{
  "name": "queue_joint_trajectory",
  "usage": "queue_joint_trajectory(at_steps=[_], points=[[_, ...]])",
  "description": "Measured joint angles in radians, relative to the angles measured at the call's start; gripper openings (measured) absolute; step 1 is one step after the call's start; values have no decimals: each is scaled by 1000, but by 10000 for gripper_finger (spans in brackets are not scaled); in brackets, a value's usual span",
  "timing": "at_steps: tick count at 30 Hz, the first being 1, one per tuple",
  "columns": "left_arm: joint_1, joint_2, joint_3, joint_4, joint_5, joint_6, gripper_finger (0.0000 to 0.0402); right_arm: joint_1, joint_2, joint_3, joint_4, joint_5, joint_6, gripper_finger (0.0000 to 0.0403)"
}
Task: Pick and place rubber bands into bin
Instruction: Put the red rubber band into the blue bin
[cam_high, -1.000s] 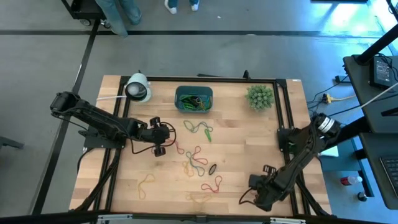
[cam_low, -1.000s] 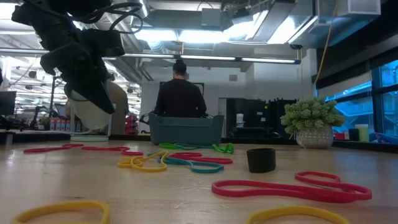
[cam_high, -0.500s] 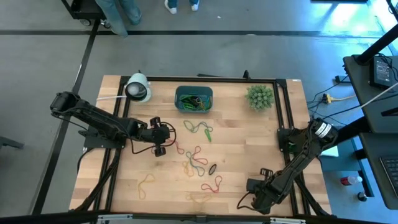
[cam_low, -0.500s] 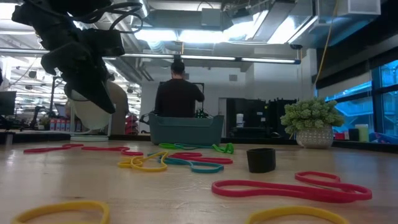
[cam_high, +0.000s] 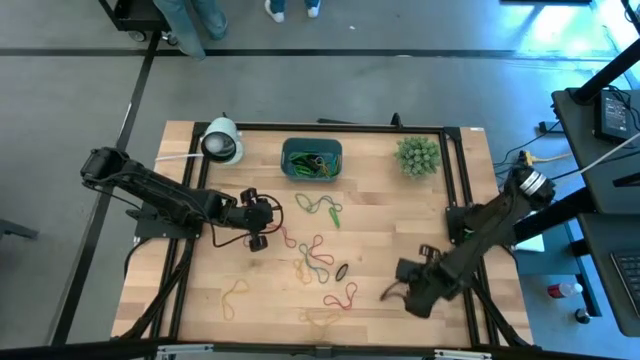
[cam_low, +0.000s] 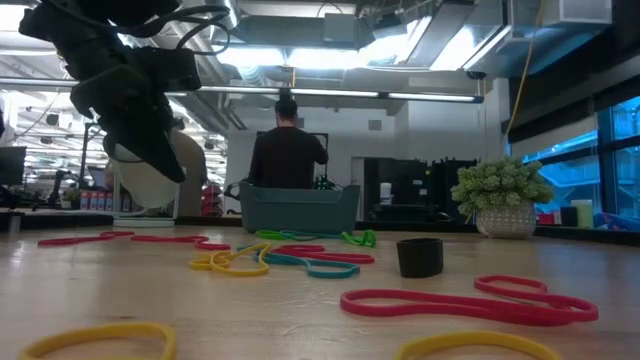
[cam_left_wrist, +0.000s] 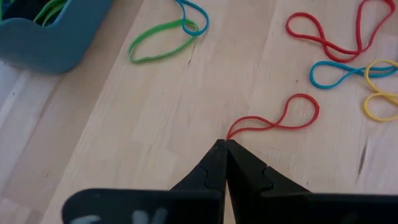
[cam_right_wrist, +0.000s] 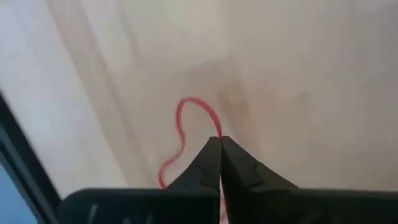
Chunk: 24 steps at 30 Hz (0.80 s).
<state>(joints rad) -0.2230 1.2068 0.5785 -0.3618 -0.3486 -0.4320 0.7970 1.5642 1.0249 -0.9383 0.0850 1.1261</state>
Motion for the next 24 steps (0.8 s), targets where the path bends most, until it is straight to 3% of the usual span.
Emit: queue_joint_trajectory(at_steps=[5,11,15,24], points=[[3,0,0,0,0,0,2,-155,-63,41,-87,66,-148,1],[2,0,0,0,0,0,3,-407,-67,164,-109,158,-456,0],[2,0,0,0,0,0,1,-586,-64,261,-43,212,-688,0],[2,0,0,0,1,-1,1,-948,25,420,231,209,-1116,0]])
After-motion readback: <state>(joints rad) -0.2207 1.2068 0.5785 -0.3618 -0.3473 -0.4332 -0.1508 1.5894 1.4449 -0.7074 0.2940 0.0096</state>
